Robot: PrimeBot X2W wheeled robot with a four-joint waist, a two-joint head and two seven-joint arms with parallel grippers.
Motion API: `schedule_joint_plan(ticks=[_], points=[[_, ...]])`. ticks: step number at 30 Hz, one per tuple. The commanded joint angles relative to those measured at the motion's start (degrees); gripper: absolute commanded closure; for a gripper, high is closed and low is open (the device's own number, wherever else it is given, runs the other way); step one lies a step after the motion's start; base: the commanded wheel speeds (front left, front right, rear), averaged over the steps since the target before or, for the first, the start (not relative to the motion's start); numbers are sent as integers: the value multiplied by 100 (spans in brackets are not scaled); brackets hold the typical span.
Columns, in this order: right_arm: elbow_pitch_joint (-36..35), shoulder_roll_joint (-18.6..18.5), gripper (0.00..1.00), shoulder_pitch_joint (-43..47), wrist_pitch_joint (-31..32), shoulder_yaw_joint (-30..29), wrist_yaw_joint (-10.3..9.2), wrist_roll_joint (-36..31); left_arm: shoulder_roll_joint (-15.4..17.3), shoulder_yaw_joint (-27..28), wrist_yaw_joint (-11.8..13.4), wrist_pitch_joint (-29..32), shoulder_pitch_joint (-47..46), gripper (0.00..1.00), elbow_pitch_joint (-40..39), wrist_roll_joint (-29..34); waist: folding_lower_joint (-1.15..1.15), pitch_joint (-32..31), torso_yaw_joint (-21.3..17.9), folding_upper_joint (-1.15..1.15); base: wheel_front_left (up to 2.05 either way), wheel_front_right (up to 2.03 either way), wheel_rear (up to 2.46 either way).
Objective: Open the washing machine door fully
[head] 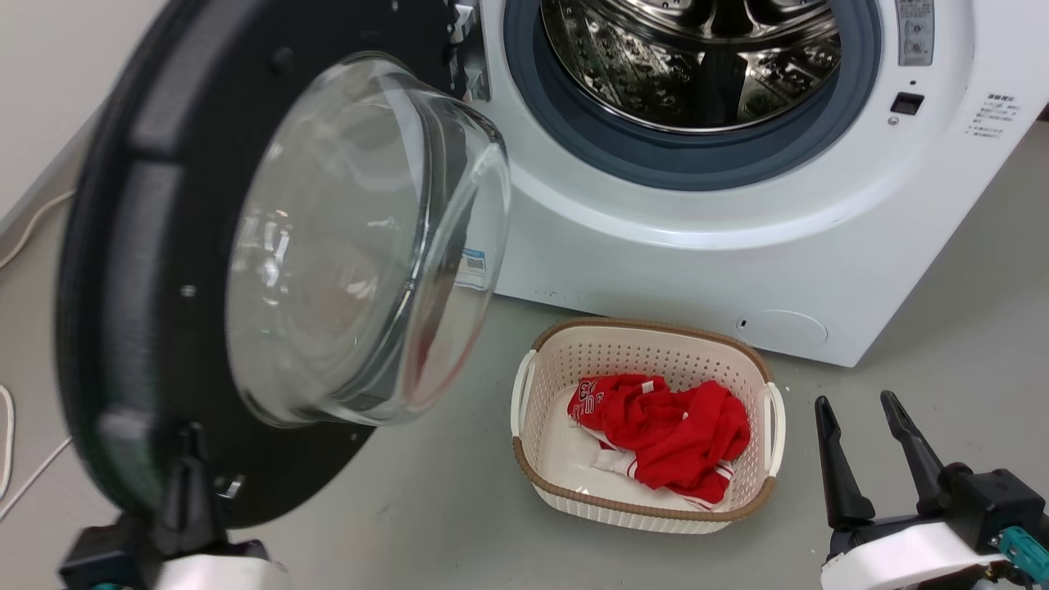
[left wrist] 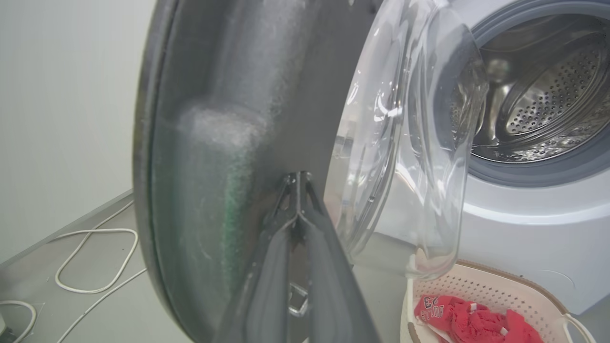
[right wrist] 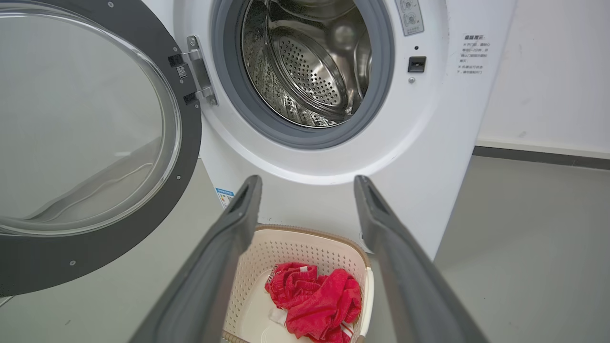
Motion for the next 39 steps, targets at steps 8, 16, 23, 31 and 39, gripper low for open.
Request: schedule_joint_plan(ticks=[8, 16, 23, 31, 39], points=[[-124, 11, 0, -174, 4, -17, -4, -139, 115, 957, -206, -308, -448, 100, 520, -475, 0, 263, -67, 0, 0, 0, 0], [-208, -6, 0, -289, 51, -18, -4, -166, 238, 1607, -742, -381, -1086, 100, 1367, -651, 0, 495, -131, 0, 0, 0, 0], [-220, -34, 0, -369, 84, -19, -4, -127, 142, 2018, -1200, -376, -1485, 100, 1995, -384, 0, 546, -182, 0, 0, 0, 0], [-108, -22, 0, -380, 33, 55, -4, -90, -209, 2359, -1422, -378, -1199, 100, 1928, 137, 0, 374, -321, 0, 0, 0, 0], [31, 5, 0, -273, -41, 115, -4, -105, -914, 2412, -1563, -378, -141, 100, 984, 788, 0, 54, -608, 0, 0, 0, 0]])
